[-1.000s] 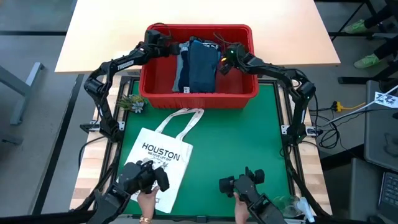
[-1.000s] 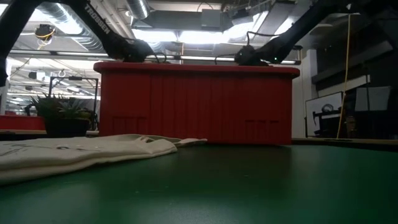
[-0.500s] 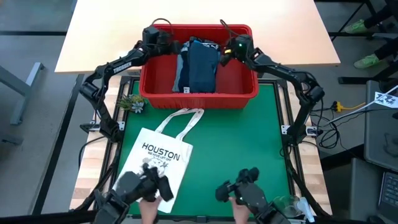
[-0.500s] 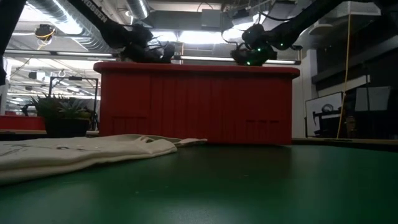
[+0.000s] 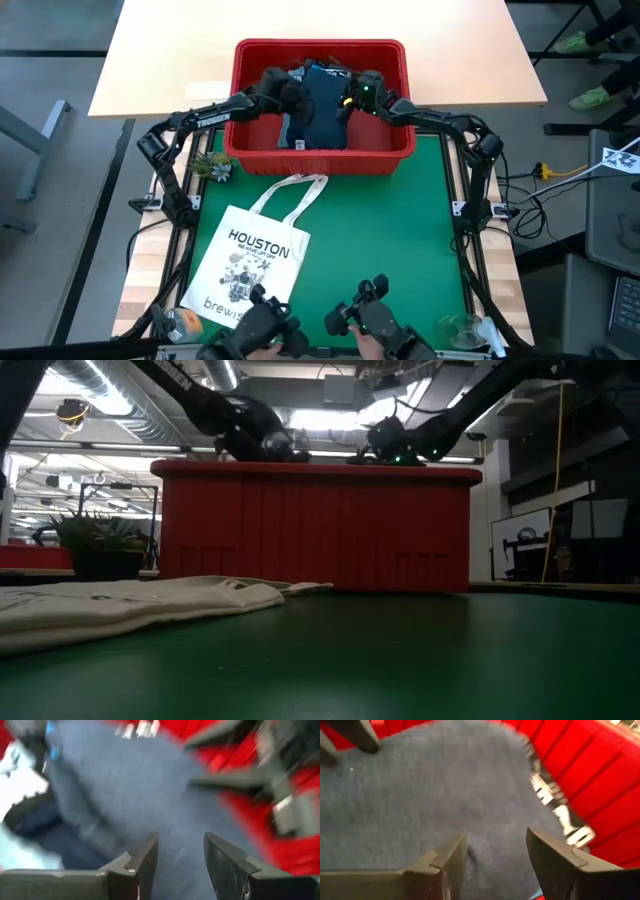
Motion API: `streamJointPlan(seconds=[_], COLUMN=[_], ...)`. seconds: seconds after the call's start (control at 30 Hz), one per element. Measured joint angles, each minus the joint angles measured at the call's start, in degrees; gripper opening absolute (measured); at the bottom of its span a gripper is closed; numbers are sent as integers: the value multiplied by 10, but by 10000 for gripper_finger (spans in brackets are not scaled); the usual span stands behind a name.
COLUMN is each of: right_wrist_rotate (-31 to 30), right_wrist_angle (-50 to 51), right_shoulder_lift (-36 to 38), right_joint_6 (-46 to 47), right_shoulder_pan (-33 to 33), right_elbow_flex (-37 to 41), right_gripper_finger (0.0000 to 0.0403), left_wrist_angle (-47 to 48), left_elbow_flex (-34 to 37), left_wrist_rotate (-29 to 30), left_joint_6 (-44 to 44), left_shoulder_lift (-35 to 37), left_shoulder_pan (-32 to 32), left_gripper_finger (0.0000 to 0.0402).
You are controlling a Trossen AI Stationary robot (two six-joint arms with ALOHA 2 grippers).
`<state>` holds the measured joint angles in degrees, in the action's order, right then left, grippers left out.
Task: Fold Laundry from Bin
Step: Put the stacked clothes into the bin
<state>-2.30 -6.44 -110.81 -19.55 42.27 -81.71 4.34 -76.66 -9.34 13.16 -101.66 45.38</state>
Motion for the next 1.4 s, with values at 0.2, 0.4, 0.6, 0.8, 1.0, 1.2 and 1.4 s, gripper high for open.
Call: streamJointPlan(seconds=[0.2,0.4,0.6,0.8,1.0,1.2,1.4], right_wrist_rotate=[-5,-7,-7,-11,-29,-57,-72], right_wrist_angle=[1,0,-2,-28,-31,-32,-34], right_shoulder_lift=[-39,-76,-74,-36,-28,-29,-69], right_joint_6=[-2,-2,-2,-3,-6,-24,-21], right_shoulder_pan=[5,9,10,13,13,14,17], right_elbow_flex=[0,0,0,-21,-86,-93,-93], right_gripper_finger=[205,205,205,205,205,205,205], left_wrist_angle=[66,63,69,53,-25,-80,-86], left_elbow_flex=[0,0,0,1,1,0,0], left_wrist_rotate=[90,88,71,46,41,38,38], left_joint_6=[-90,-92,-88,-59,-58,-58,-58], left_shoulder_lift=[-45,-86,-81,-25,11,-5,-52], left_shoulder_pan=[-6,7,18,35,50,52,45], left_gripper_finger=[152,152,151,132,110,95,82])
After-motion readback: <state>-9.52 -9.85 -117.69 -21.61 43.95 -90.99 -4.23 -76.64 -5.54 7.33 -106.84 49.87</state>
